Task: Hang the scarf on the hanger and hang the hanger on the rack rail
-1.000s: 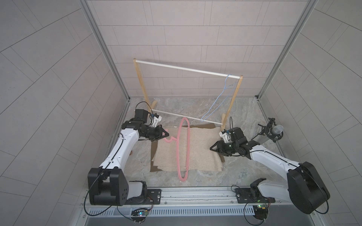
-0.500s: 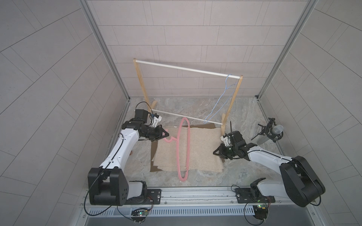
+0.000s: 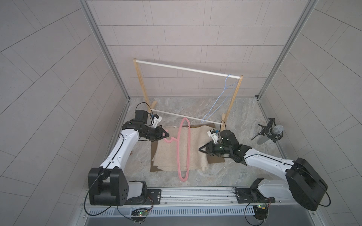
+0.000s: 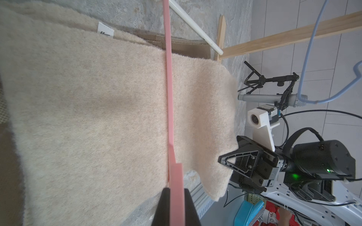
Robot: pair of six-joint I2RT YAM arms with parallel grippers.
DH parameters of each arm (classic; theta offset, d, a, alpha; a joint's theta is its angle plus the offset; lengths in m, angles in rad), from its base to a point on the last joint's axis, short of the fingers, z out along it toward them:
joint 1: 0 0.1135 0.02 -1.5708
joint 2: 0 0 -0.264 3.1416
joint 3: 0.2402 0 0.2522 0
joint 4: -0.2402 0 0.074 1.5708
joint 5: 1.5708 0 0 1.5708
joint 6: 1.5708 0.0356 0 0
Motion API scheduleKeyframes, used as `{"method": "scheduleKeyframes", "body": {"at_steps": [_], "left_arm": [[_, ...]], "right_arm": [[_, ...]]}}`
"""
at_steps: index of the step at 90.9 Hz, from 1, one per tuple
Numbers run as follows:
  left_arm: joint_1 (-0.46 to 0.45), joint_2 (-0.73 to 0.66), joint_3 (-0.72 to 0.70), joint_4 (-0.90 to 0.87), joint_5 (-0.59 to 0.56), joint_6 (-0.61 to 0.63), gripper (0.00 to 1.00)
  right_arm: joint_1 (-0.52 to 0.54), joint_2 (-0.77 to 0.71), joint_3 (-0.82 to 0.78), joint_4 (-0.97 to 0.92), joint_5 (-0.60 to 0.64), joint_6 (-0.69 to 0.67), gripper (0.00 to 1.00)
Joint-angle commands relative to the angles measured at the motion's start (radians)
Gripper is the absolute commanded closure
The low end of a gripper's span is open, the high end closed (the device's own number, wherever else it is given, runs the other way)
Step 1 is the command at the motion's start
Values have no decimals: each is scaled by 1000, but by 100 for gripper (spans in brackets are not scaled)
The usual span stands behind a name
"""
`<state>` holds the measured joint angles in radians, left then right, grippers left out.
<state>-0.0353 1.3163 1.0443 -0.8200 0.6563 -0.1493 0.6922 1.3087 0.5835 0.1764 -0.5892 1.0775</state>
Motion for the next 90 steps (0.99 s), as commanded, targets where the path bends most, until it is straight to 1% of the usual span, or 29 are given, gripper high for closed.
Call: {"method": "scheduleKeyframes", "body": {"at_steps": [1,16,31,42,52,61,68,71,79,83,90], "left_arm": [[-5,-22,-19,22,46,-15,100],[-6,-36,-22,27,76,-26,100],[-6,-63,-27,18,81,-27,100],[-6,-69,-25,6,82,-22,100],[-6,-71,-26,1,82,-19,100],[-6,-70,-25,3,78,-19,100],[-6,-65,-26,1,69,-16,100],[-7,-63,-26,2,63,-14,100],[-7,-51,-28,2,47,-10,100],[-6,-45,-30,3,38,-8,100],[-6,-34,-30,2,19,-6,100]], "right_arm": [[57,89,36,172,33,114,100],[116,271,152,258,39,165,100],[140,411,253,247,28,165,100],[152,483,331,190,14,135,100],[168,549,400,173,-48,125,100],[176,549,430,126,-61,96,97],[173,499,425,35,-11,45,93],[173,467,425,-15,12,15,90],[173,381,430,-189,94,-77,76],[173,336,429,-256,141,-111,71],[169,274,412,-337,195,-145,58]]}}
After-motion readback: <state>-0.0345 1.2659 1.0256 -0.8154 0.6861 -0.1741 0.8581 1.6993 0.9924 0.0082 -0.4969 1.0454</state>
